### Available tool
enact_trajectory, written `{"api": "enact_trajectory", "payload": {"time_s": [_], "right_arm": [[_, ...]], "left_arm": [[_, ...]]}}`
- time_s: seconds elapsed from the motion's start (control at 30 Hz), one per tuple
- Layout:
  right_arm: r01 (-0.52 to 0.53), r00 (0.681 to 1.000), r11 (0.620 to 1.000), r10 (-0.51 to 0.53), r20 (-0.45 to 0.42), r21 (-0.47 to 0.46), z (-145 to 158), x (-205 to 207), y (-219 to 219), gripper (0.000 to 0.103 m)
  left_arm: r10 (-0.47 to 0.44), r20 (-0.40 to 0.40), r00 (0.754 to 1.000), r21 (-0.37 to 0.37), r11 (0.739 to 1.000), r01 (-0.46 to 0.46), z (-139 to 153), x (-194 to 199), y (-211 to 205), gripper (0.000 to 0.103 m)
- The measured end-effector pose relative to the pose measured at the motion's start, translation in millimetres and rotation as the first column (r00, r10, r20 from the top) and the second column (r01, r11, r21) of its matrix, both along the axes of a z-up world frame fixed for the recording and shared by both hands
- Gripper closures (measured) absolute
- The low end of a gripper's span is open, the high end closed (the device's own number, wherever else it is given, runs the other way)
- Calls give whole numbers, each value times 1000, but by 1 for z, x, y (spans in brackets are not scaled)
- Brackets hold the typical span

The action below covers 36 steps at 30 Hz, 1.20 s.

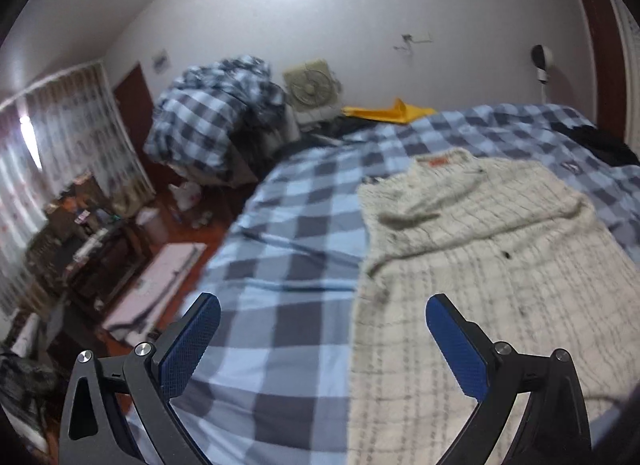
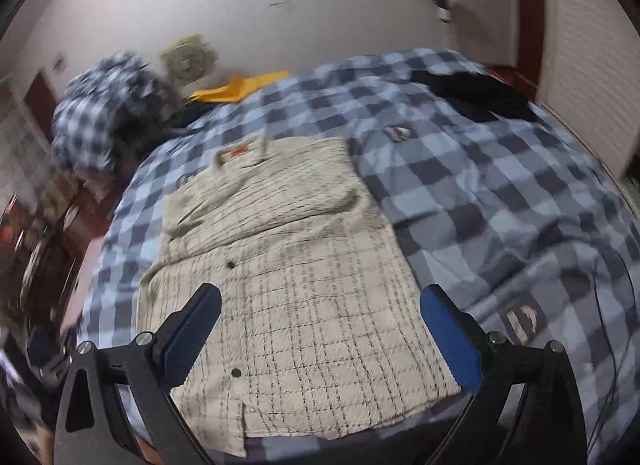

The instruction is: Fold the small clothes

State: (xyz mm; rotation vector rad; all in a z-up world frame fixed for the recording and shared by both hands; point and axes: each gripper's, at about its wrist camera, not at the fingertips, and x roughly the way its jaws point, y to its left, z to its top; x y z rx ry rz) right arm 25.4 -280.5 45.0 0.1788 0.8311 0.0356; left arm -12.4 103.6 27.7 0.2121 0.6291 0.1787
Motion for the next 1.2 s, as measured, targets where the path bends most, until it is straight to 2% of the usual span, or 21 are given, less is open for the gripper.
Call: {"api": "enact_trajectory", "payload": {"time_s": [0.07, 0.1, 0.17, 0.23, 0.33, 0.4, 0.5, 0.53, 0.57, 0.63, 0.67, 0.7, 0.73, 0.77, 0.8, 0.83, 0.87, 0.9, 1.07, 1.17, 1.2], "right_arm": [[-77, 997, 997, 76, -12, -24, -3, -1, 2, 5], [-80, 997, 996, 79, -28, -35, -3, -4, 1, 5], [-73, 990, 995, 64, -127, -65, -10, 4, -6, 5], [-108, 971, 993, 94, -220, -50, -18, 12, -16, 5], [-113, 945, 991, 86, -316, -67, -31, 21, -40, 5], [-96, 914, 992, 56, -402, -80, -49, 25, -65, 5], [-86, 856, 995, 53, -514, -40, -75, 28, -88, 5], [-78, 812, 997, 49, -582, -24, -94, 29, -100, 5], [-76, 782, 997, 48, -621, -18, -107, 30, -107, 5], [-88, 748, 996, 60, -661, -10, -123, 29, -114, 5], [-103, 717, 995, 82, -693, 12, -137, 29, -118, 5], [-105, 684, 993, 106, -722, 46, -150, 29, -122, 5], [-91, 658, 992, 123, -743, 84, -161, 30, -127, 5], [-67, 640, 991, 129, -757, 113, -170, 30, -131, 5], [-48, 632, 991, 127, -764, 124, -174, 31, -133, 5], [-19, 628, 991, 117, -770, 135, -181, 32, -137, 5], [8, 628, 989, 107, -771, 145, -187, 33, -141, 5], [16, 626, 989, 106, -773, 148, -191, 34, -142, 5], [-46, 549, 982, 178, -817, 183, -215, 32, -128, 7], [-76, 525, 976, 213, -824, 203, -222, 29, -119, 7], [-93, 514, 974, 225, -828, 207, -224, 30, -115, 7]], "left_arm": [[6, -29, 1000, -14, 1000, -7, -4, 2, 1, 0], [-9, -56, 998, -23, 1000, 8, -8, 3, 1, 0], [-37, -107, 994, -41, 999, 33, -16, 6, 2, 0], [-66, -142, 988, -73, 996, 56, -21, 7, 3, 0], [-111, -196, 974, -171, 982, 78, -25, 10, 8, 0], [-113, -217, 970, -232, 971, 61, -27, 11, 15, 0], [-115, -266, 957, -261, 964, 43, -36, 13, 20, 0], [-117, -293, 949, -249, 968, 43, -40, 16, 20, 0], [-123, -325, 938, -228, 973, 49, -44, 18, 19, 0], [-142, -392, 909, -199, 978, 67, -52, 24, 20, 0], [-153, -431, 889, -201, 977, 71, -58, 27, 22, 0], [-163, -493, 855, -220, 974, 59, -68, 31, 26, 0], [-165, -527, 834, -233, 971, 44, -75, 32, 31, 0], [-158, -581, 799, -243, 970, 14, -88, 33, 35, 0], [-133, -653, 746, -236, 971, -34, -104, 35, 41, 0], [-120, -698, 706, -225, 973, -57, -116, 35, 43, 0], [-118, -721, 683, -220, 973, -64, -123, 35, 44, 0], [-122, -751, 649, -215, 974, -66, -133, 34, 43, 0], [-171, -798, 578, -231, 972, -33, -156, 32, 34, 0], [-216, -818, 533, -244, 970, 18, -169, 27, 19, 0], [-221, -821, 526, -245, 969, 25, -172, 27, 17, 0]]}}
